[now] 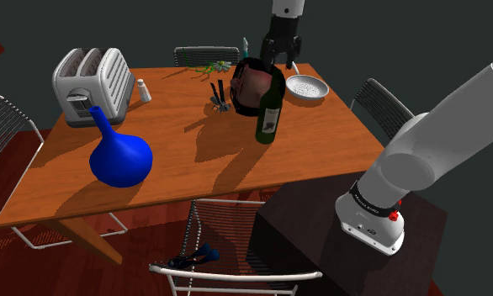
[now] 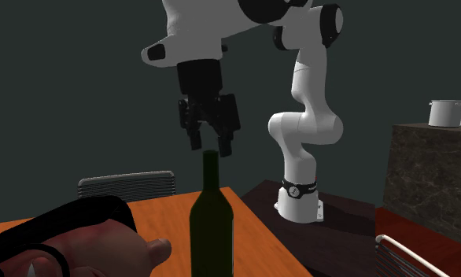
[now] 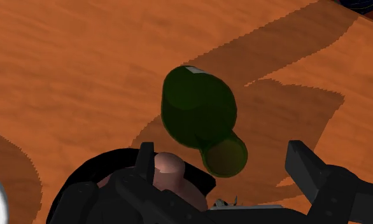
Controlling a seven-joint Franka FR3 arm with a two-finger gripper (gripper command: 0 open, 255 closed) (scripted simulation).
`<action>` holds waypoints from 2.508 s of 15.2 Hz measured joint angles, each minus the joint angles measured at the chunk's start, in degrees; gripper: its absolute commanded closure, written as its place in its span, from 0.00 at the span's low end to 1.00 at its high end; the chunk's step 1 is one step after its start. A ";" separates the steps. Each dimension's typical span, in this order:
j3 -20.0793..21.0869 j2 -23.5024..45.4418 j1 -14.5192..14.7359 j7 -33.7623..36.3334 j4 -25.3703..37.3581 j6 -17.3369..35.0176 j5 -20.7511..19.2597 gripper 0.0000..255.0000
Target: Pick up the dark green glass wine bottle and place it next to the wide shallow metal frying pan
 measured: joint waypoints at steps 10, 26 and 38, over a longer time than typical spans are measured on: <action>0.14 0.41 0.13 0.10 -3.19 3.63 0.17 0.00; 0.15 -0.14 0.11 0.25 -0.56 0.47 0.08 1.00; 0.31 -1.11 0.19 0.86 7.51 -8.55 -0.01 1.00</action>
